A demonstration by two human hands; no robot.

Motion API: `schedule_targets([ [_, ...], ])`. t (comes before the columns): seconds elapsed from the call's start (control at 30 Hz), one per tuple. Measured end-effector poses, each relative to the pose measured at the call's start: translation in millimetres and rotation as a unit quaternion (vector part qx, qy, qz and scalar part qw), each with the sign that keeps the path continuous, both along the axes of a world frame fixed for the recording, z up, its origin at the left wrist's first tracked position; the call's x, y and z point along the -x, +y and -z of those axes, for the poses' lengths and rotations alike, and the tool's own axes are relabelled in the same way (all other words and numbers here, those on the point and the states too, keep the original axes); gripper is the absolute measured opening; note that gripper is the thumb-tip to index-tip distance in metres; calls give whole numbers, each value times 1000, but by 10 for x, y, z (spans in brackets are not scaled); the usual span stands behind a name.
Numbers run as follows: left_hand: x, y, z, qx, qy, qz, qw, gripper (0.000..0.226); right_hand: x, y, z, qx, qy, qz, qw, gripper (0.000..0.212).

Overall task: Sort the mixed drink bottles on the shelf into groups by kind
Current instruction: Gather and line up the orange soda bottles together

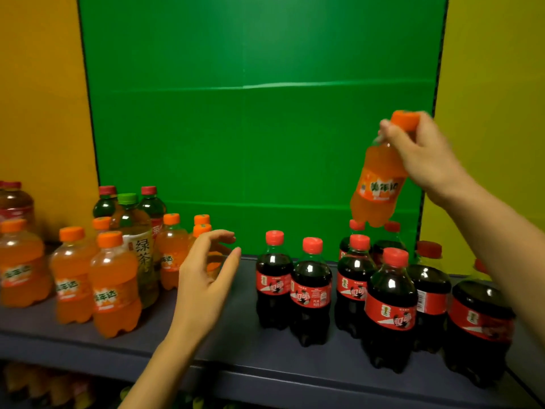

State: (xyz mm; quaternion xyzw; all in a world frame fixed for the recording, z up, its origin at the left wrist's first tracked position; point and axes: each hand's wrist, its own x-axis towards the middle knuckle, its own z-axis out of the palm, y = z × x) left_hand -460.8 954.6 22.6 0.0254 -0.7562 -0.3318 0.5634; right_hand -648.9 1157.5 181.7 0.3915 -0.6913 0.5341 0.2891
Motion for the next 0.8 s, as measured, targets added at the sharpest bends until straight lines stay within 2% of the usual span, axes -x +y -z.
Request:
schedule_targets([
  [0.2,-474,-294,-181,23,32,-41,998,14,-547,-394,-86,91,3,-117,989,31],
  [0.5,-1270,-1170,-353,20,16,-115,993,17,-1200,-1352,536,54,-60,-187,979,37],
  [0.6,-1403,-1511,-424,30,-22,-124,992,11,-1378,-1715,888,20,-77,-183,980,38],
  [0.67,-1394,-1727,-480,50,-60,-133,988,9,-1498,-1929,1104,-4,-84,-173,981,24],
  [0.73,-1314,-1896,-544,49,-108,-113,986,17,-1604,-2106,1282,-19,-91,-157,983,14],
  [0.8,-1175,-2030,-604,50,-159,-88,982,31,-1680,-2241,1427,-22,-100,-145,984,15],
])
